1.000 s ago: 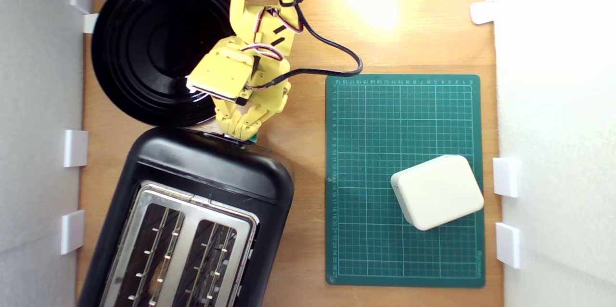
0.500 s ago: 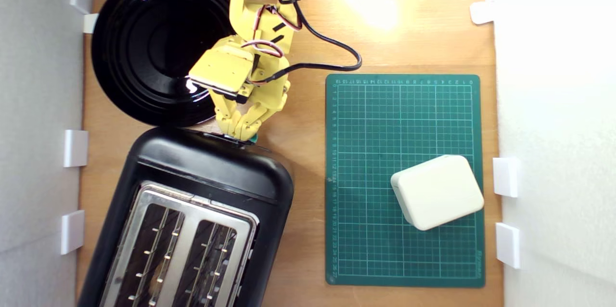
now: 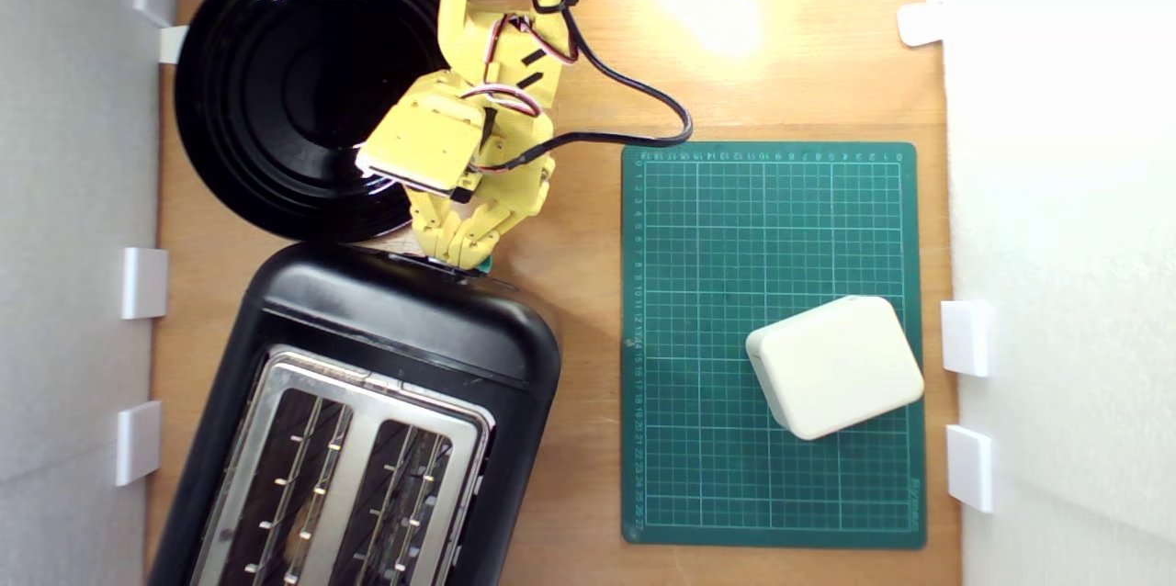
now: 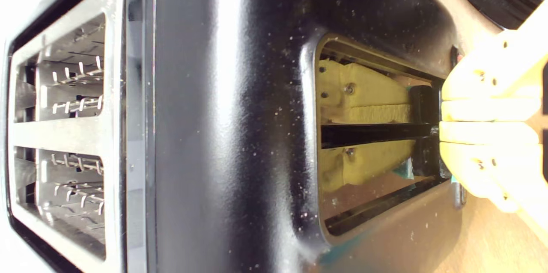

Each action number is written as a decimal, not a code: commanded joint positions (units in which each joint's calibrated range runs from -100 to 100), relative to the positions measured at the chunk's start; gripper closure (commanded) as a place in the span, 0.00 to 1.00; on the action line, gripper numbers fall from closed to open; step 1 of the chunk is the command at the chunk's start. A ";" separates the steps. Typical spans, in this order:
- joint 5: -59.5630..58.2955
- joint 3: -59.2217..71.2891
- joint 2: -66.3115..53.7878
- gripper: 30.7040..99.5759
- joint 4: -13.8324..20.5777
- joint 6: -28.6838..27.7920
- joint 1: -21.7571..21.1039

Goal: Start toaster

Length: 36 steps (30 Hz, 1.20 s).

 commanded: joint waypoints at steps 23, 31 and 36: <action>11.06 -11.83 -6.02 0.99 -0.63 -1.38 -1.62; 11.15 -15.28 -13.85 0.99 0.40 -1.07 -2.97; 11.15 -15.10 -20.01 0.99 -0.44 -1.33 -3.61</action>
